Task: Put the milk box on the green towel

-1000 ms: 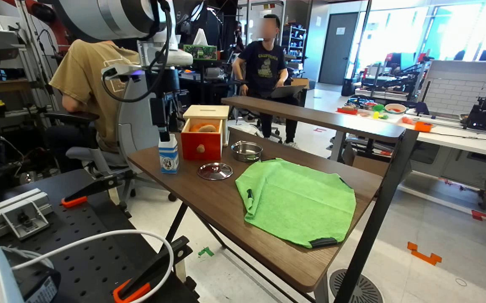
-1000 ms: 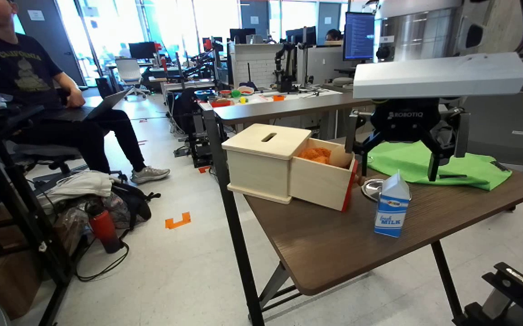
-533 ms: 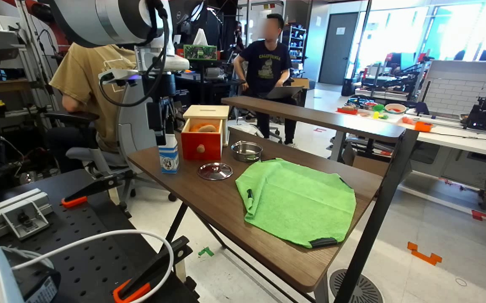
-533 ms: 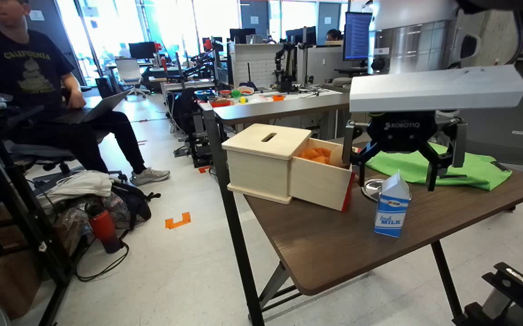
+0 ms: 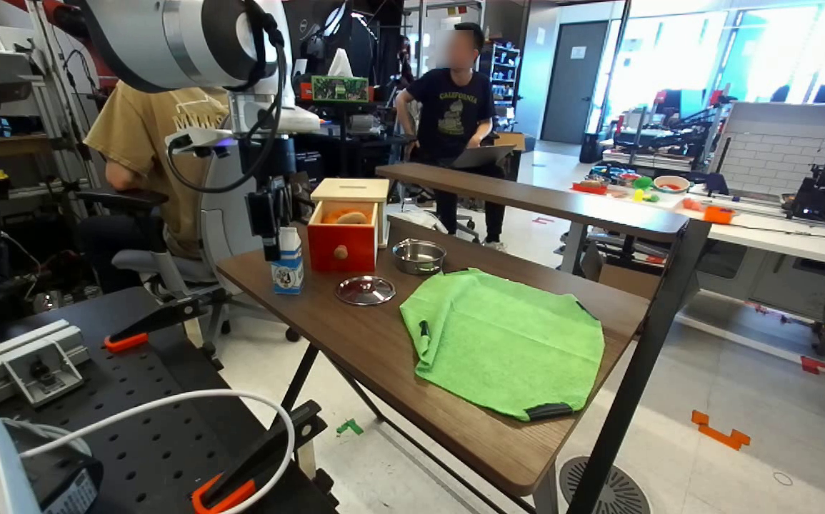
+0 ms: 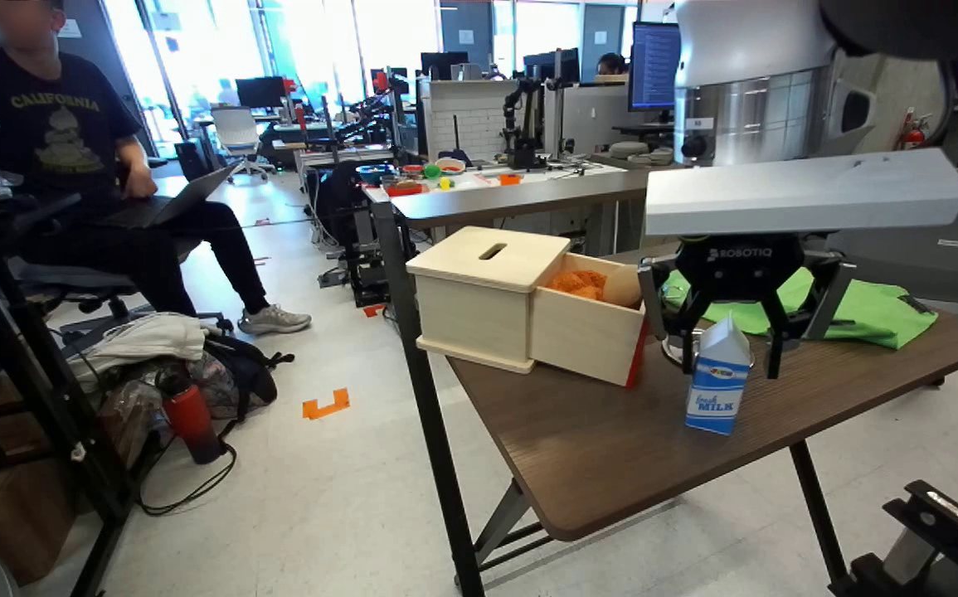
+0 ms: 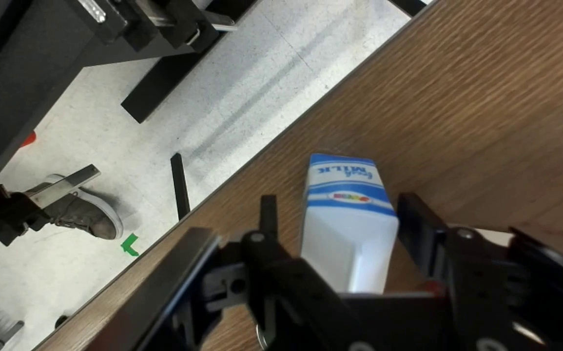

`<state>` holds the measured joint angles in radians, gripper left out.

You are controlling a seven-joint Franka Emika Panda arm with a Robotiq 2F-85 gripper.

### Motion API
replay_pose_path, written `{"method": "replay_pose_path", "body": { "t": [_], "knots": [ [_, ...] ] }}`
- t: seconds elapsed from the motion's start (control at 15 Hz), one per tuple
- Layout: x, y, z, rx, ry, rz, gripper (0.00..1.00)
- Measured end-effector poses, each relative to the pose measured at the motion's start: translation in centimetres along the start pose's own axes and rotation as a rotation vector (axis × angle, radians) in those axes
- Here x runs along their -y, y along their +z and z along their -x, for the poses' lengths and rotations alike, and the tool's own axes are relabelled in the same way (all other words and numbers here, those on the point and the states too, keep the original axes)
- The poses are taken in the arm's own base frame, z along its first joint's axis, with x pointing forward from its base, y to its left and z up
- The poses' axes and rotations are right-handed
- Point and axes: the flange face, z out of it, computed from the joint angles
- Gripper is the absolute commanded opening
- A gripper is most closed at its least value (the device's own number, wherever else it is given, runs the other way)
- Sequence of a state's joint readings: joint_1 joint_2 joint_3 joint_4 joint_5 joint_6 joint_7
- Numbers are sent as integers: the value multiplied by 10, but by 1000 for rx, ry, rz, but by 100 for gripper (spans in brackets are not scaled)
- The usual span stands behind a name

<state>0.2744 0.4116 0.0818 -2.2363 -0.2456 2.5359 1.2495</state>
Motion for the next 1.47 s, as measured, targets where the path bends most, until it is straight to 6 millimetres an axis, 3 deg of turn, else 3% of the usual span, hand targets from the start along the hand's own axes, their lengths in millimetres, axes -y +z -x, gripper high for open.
{"method": "replay_pose_path", "body": {
  "t": [0.13,0.6,0.8,1.13,1.47],
  "knots": [
    [0,1,0,1,-7,1,20],
    [1,0,1,5,-36,-3,20],
    [5,-9,10,57,-81,-29,20],
    [-1,-57,23,138,-180,-64,20],
    [-19,-126,0,98,-173,-122,20]
  ]
}}
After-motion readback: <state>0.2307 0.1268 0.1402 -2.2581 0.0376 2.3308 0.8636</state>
